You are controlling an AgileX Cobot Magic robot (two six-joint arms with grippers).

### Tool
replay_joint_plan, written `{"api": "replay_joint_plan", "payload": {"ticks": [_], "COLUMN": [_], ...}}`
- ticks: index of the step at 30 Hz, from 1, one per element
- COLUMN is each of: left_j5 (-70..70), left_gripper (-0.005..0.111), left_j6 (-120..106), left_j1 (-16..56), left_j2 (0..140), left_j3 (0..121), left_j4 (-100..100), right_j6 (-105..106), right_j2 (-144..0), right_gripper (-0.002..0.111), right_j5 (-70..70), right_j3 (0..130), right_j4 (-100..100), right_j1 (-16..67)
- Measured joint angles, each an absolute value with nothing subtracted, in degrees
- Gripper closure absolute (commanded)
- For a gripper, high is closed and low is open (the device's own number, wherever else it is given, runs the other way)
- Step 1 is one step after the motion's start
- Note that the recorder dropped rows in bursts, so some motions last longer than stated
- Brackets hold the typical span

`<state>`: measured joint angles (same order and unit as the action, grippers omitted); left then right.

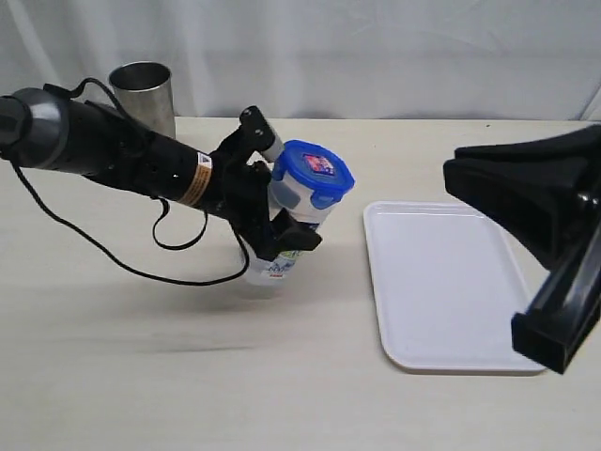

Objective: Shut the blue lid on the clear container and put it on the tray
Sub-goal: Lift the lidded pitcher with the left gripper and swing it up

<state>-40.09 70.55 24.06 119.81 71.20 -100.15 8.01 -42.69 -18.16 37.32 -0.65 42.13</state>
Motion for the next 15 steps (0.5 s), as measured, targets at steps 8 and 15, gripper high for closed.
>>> {"api": "replay_joint_plan", "payload": {"ticks": [8, 15], "left_j5": [-11.23, 16.50], "left_gripper": [0.107, 0.107], "left_j6": [65.07, 46.14], "left_j1": [32.70, 36.89], "left_j2": [119.14, 119.14], "left_j3": [75.26, 75.59], "left_j4": [-100.57, -100.20], "right_j6": [4.96, 3.80], "right_j2": [-34.26, -31.50], "right_gripper": [0.103, 0.103], "right_j5": [-4.87, -3.50], "right_j3": [26.47, 25.41], "right_j4": [-0.52, -0.52], "right_j1": [42.13, 42.13]}}
